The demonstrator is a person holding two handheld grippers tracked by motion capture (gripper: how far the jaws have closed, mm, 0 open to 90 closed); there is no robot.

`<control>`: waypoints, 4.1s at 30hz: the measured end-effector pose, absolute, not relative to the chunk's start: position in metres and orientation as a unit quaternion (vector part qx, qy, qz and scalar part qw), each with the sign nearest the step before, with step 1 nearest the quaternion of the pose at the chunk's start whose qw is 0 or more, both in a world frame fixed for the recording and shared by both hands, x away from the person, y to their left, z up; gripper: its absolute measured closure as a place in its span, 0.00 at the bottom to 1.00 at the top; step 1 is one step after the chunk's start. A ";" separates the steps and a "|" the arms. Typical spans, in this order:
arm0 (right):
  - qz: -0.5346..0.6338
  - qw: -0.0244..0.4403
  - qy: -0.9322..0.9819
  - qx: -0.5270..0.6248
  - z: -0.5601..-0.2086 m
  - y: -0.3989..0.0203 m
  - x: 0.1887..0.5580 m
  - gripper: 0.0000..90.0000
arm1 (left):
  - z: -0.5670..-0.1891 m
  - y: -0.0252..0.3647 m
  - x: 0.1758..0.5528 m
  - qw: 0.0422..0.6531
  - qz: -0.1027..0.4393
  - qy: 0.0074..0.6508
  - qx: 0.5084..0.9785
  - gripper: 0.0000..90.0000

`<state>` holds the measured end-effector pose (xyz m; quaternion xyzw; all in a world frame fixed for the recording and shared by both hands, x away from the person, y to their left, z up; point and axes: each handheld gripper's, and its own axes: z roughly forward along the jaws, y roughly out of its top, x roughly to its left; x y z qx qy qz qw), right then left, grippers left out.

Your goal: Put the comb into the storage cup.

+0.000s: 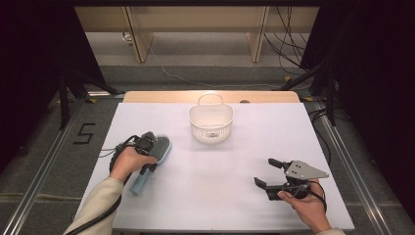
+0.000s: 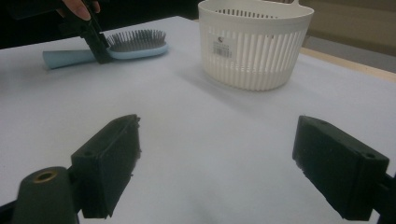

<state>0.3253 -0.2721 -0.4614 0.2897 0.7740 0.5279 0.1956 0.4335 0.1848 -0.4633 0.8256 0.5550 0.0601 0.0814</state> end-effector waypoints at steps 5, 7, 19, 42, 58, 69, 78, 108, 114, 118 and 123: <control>0.528 0.196 0.774 0.289 -0.461 -0.272 0.325 0.17 | -0.463 0.185 0.434 0.082 0.054 0.559 0.823 0.63; 0.528 0.196 0.774 0.289 -0.461 -0.272 0.325 0.17 | -0.463 0.185 0.434 0.083 0.052 0.561 0.822 0.63; 0.528 0.196 0.774 0.290 -0.461 -0.272 0.325 0.17 | -0.463 0.184 0.434 0.076 0.047 0.564 0.821 0.68; 0.526 0.195 0.775 0.290 -0.462 -0.272 0.325 0.17 | -0.462 0.183 0.433 0.076 0.043 0.580 0.810 0.77; 0.526 0.195 0.776 0.289 -0.462 -0.272 0.325 0.17 | -0.463 0.183 0.432 0.080 0.045 0.581 0.809 0.77; 0.526 0.195 0.776 0.289 -0.462 -0.272 0.325 0.17 | -0.463 0.184 0.431 0.087 0.046 0.579 0.809 0.77; 0.526 0.195 0.776 0.289 -0.462 -0.273 0.325 0.17 | -0.463 0.186 0.429 0.096 0.047 0.579 0.808 0.77; 0.528 0.196 0.774 0.292 -0.461 -0.273 0.325 0.17 | -0.446 0.187 0.422 0.150 0.080 0.569 0.805 0.78; 0.528 0.195 0.773 0.293 -0.461 -0.274 0.325 0.17 | -0.441 0.186 0.421 0.172 0.090 0.570 0.798 0.78; 0.529 0.194 0.772 0.293 -0.461 -0.274 0.325 0.17 | -0.440 0.186 0.420 0.175 0.087 0.570 0.798 0.78; 0.529 0.194 0.773 0.292 -0.461 -0.273 0.325 0.17 | -0.441 0.188 0.420 0.176 0.088 0.569 0.798 0.78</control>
